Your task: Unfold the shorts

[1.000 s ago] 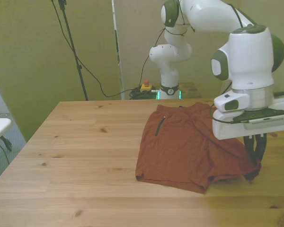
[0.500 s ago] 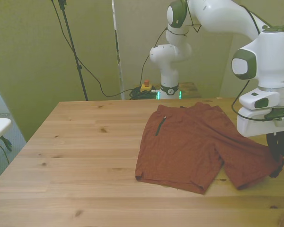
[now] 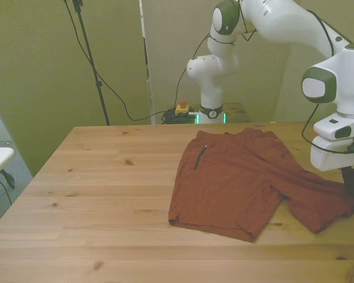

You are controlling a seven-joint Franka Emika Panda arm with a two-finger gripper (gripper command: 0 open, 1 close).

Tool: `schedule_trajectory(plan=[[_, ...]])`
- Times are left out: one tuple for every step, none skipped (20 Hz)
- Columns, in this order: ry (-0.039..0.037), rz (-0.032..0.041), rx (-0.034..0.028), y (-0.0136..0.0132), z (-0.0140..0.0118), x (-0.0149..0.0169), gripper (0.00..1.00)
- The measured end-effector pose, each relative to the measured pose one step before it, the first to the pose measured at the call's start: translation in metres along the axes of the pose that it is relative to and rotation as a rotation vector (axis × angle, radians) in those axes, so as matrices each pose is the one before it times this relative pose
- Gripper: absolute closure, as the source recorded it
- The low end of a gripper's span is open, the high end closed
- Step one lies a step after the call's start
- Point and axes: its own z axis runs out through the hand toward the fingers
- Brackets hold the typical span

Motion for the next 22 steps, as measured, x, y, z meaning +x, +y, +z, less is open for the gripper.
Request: schedule_trajectory(plan=[[-0.00083,-0.00443,-0.00242,0.00056,0.00092,-0.00303,0.0],[-0.00058,-0.00471,-0.00139,0.00049,0.00072,-0.00325,0.0],[-0.00007,-0.00428,0.00158,0.00013,-0.00046,-0.00323,0.0],[-0.00006,-0.00325,0.00268,0.00045,-0.00174,-0.00299,0.0],[-0.00115,-0.00236,0.00105,0.00037,-0.00112,-0.00243,0.0],[-0.00073,-0.00186,0.00119,0.00029,-0.00231,-0.00192,0.0],[0.00052,-0.00074,0.00094,0.00089,-0.00305,-0.00116,0.0],[-0.00037,-0.00102,0.00013,0.0008,-0.00204,-0.00136,0.0],[-0.00048,-0.00171,0.00125,0.00043,-0.00275,-0.00179,0.0],[-0.00122,-0.00215,0.00095,0.00079,-0.0034,-0.00243,0.0],[-0.0019,-0.00248,-0.00065,0.00085,-0.00229,-0.0027,0.0],[-0.00022,-0.00428,-0.0037,0.00139,-0.00391,-0.00292,0.0],[0.00912,-0.00412,-0.01955,0.00331,-0.00359,-0.0017,0.0],[0.02256,-0.00017,-0.02351,0.00366,-0.00408,-0.00129,0.0],[0.02752,0.00226,-0.02602,0.00464,-0.00378,-0.00044,0.0],[0.02649,0.00215,-0.02284,0.00471,-0.00415,-0.00081,0.0],[0.02121,0.0019,-0.01684,0.00488,-0.00445,-0.00132,0.0],[0.02207,-0.00253,-0.01248,0.00514,-0.0049,-0.00114,0.0],[0.02493,-0.001,-0.01306,0.00586,-0.00507,-0.00066,0.0],[0.02367,-0.00019,-0.01518,0.0066,-0.00509,-0.00085,0.0],[0.01906,0.00052,-0.01684,0.00789,-0.00544,-0.00052,0.0],[0.01413,-0.00317,-0.01859,0.00933,-0.00532,-0.00005,0.0]])
